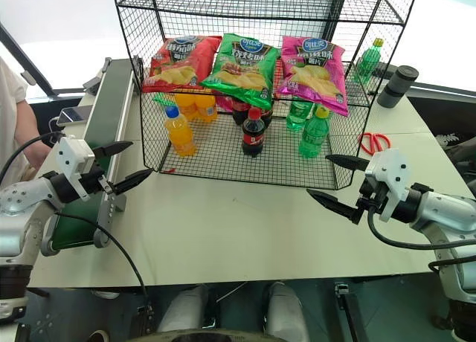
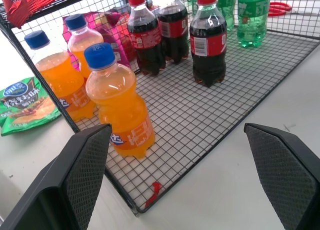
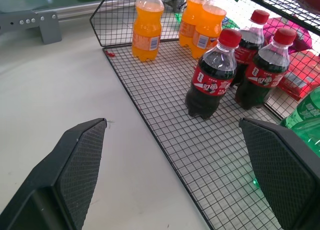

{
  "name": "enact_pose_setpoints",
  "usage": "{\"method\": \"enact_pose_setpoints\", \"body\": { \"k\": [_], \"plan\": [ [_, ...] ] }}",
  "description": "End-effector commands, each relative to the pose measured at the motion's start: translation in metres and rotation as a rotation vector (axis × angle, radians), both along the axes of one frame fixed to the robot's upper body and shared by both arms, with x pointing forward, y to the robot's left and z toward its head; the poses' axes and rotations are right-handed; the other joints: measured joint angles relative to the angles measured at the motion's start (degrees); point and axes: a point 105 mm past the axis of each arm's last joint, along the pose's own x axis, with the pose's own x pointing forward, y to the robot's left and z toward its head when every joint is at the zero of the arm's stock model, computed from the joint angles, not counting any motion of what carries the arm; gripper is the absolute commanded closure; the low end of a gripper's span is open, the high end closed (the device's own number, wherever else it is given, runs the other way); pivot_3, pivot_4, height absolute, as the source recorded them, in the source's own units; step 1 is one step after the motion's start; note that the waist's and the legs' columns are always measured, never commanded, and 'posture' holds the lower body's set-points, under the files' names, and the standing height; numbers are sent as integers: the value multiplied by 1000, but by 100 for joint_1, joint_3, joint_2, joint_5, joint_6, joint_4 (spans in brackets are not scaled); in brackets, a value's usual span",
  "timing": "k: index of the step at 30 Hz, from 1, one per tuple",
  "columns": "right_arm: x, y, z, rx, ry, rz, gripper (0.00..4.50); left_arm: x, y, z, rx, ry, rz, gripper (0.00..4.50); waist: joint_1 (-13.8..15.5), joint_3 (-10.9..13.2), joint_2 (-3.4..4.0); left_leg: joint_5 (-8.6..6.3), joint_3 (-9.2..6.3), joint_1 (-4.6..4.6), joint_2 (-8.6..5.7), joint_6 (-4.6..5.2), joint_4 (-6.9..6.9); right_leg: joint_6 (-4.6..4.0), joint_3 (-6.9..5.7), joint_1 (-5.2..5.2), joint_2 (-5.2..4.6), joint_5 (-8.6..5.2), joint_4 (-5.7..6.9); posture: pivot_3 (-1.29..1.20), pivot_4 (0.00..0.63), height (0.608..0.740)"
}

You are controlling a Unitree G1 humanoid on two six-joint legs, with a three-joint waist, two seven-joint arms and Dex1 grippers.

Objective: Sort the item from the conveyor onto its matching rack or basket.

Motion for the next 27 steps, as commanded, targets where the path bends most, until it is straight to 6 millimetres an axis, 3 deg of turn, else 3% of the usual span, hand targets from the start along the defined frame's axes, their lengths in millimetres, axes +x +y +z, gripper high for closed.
{"method": "enact_pose_setpoints", "body": {
  "k": [1, 27],
  "plan": [
    [-3, -1, 5, -18, -35, -2, 75, 0, 1, 6, 30, -33, -2, 0, 0, 0, -1, 0, 0, 0, 0, 0, 0, 0, 0, 0, 0, 0, 0, 0, 150, 740],
    [-12, -16, -6, -50, -26, -45, 75, 5, -12, 2, 4, -14, -83, 0, -4, -1, -1, 0, 1, 2, 0, 0, 1, 0, 1, 2, 1, 0, 1, 0, 150, 740]
  ]
}}
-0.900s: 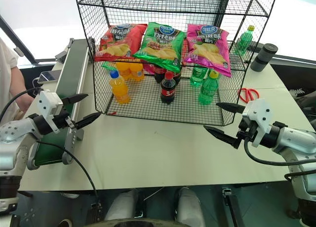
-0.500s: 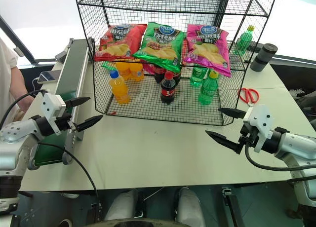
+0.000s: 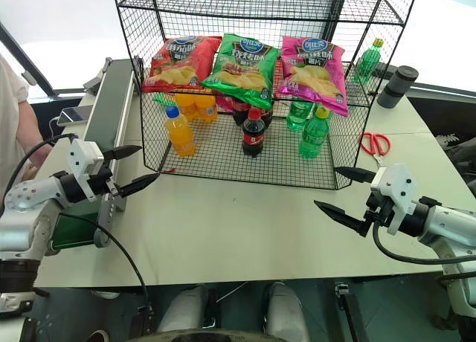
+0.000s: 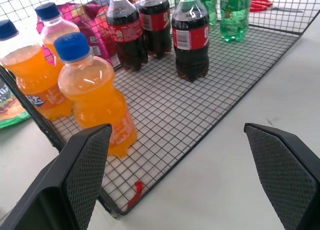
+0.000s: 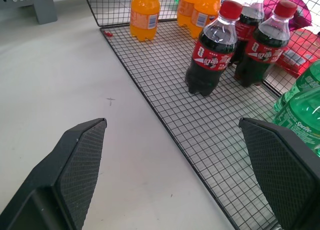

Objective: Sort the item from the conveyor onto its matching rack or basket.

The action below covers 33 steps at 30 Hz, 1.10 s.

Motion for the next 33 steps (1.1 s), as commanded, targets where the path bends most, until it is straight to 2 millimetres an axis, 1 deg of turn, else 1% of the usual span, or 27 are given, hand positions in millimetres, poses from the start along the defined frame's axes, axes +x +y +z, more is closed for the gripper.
{"method": "enact_pose_setpoints", "body": {
  "k": [1, 7, 12, 16, 19, 22, 28, 30, 33],
  "plan": [
    [-1, -3, 8, -14, -48, -8, 75, 0, -4, 7, 0, -37, -22, 0, 2, 0, 0, 0, 0, 0, 0, 0, 0, 0, 0, 0, 0, 0, 0, 0, 150, 740],
    [0, -7, 8, -22, -60, -16, 75, 3, -5, 6, -3, -43, -28, 0, 3, 0, 0, 0, 0, 2, 0, 0, 1, 1, 0, 3, 0, 0, 0, 0, 150, 740],
    [0, -8, 7, -28, -64, -20, 75, 9, -9, 9, -11, -54, -39, 0, 5, -1, 0, 0, 0, 2, -1, 0, 2, 1, 0, 4, 1, 0, 1, 0, 150, 740],
    [1, -7, 8, -27, -71, -25, 75, 10, -14, 8, -14, -56, -55, 0, 1, -1, -1, 0, 0, 2, -1, 0, 2, 1, -1, 4, 1, 1, 1, 0, 150, 740],
    [2, -5, 8, -27, -78, -27, 75, 11, -12, 9, -15, -59, -53, 0, 0, -1, -1, 1, 0, 3, 0, -1, 2, 1, -1, 4, 2, 1, 4, 0, 150, 740],
    [2, -4, 6, -31, -75, -23, 75, 8, -12, 6, -7, -48, -55, 0, 1, -1, -1, 1, 0, 4, 0, -2, 2, 1, 0, 4, 3, 1, 4, 0, 150, 740],
    [9, 2, 11, -24, -84, -3, 75, 10, -14, 8, -8, -69, -51, 0, -1, -1, -1, 1, 0, 4, 0, -2, 3, 1, 0, 4, 2, 1, 5, 0, 150, 740],
    [14, 2, 10, -34, -86, 2, 75, 12, -16, 6, -27, -79, -41, 0, 1, -1, -1, 1, -1, 4, 0, -2, 3, 1, 0, 5, 2, 1, 4, 0, 150, 740],
    [22, 3, 15, -22, -96, -4, 75, 10, -24, 2, -49, -84, -39, 0, 1, -1, -1, 1, 0, 4, -1, -1, 5, 1, 0, 7, 1, 1, 3, 0, 150, 740]
  ]
}}
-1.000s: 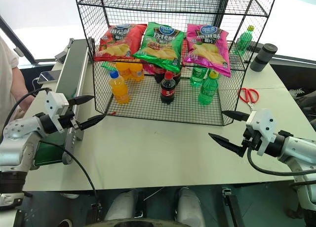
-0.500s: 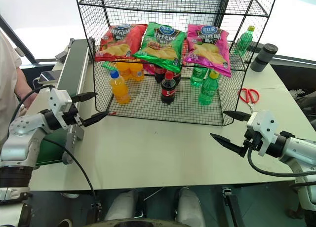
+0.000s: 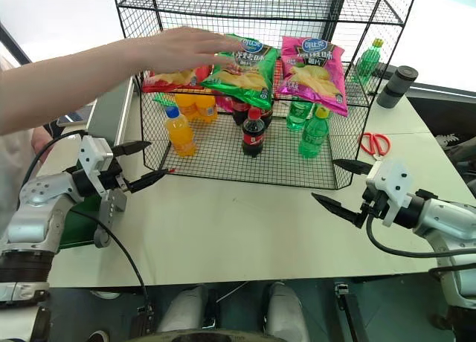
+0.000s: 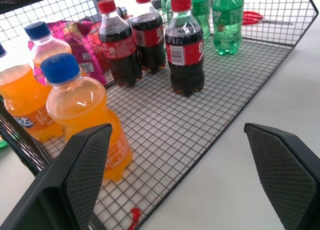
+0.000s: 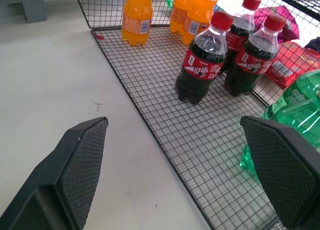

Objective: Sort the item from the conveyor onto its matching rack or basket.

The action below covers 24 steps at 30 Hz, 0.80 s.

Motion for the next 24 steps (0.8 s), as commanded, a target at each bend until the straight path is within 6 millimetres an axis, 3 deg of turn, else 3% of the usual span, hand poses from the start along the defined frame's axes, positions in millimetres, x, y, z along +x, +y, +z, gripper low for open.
{"method": "enact_pose_setpoints", "body": {
  "k": [1, 6, 15, 24],
  "plan": [
    [6, 0, 13, -7, -35, 1, 75, -4, -8, 3, -4, -45, -3, 0, 0, 0, 0, 0, 0, 0, 0, 0, 0, 0, 0, -1, 0, 0, 0, 0, 150, 740],
    [9, -4, 17, -47, -28, 17, 75, -11, -7, -7, 2, -42, 33, 0, -2, -2, -1, 1, 0, 0, 1, 0, 0, 0, -1, -1, 2, 0, 1, 0, 150, 740],
    [18, 9, 24, -57, -40, 54, 75, -13, -6, -5, -8, -56, 50, 0, 0, -2, -1, 1, -1, 0, 2, 0, 2, -1, -1, -2, 0, 0, 3, 0, 150, 740],
    [19, 1, 11, -65, -35, 51, 75, -12, -5, -4, 3, -54, 44, 0, 0, -2, -1, 0, 0, -1, 1, 0, 2, -1, -1, -1, 0, 1, 2, 0, 150, 740]
  ]
}}
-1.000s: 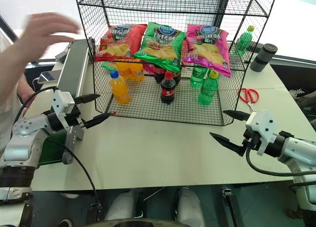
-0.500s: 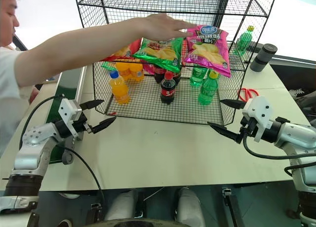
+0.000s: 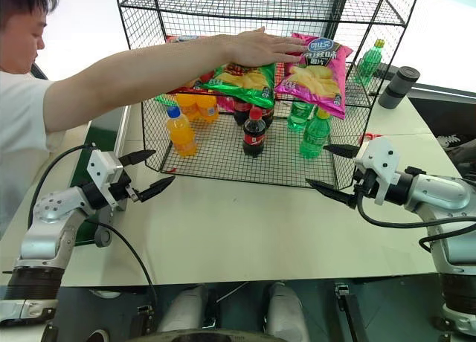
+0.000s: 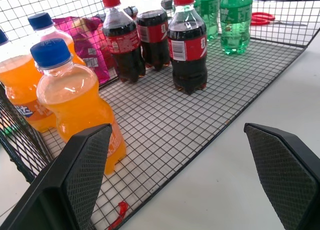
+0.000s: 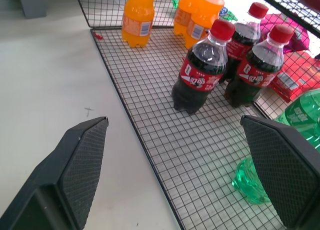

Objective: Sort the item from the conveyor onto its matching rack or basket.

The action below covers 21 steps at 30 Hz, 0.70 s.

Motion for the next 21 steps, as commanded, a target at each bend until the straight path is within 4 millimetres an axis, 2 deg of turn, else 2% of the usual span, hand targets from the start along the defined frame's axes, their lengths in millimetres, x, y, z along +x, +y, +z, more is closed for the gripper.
{"method": "enact_pose_setpoints", "body": {
  "k": [1, 5, 15, 21],
  "plan": [
    [-3, -4, 2, -10, -35, -2, 75, 0, 2, 15, 15, -52, -9, 0, -2, 0, 0, 0, 0, 0, 0, 0, 0, 0, 0, 0, 0, 0, 0, 0, 150, 740],
    [-5, -3, -4, -20, -29, 6, 75, 1, 5, 18, 22, -52, -7, 0, -7, 0, 0, 1, 1, 2, 0, -1, 0, 0, 0, 0, 0, 0, 1, 0, 150, 740],
    [-4, 7, 0, -28, -30, 36, 75, -4, 5, 17, 12, -54, 13, 0, -4, 0, 0, 1, 1, 2, 1, -1, 0, 0, 0, 0, 0, 0, 2, 0, 150, 740],
    [3, 3, 0, -46, -31, 44, 75, 1, 9, 23, -9, -85, 68, 0, -6, 0, 0, 0, 1, 3, 1, -1, 0, 0, 1, 0, 0, 0, 2, 0, 150, 740]
  ]
}}
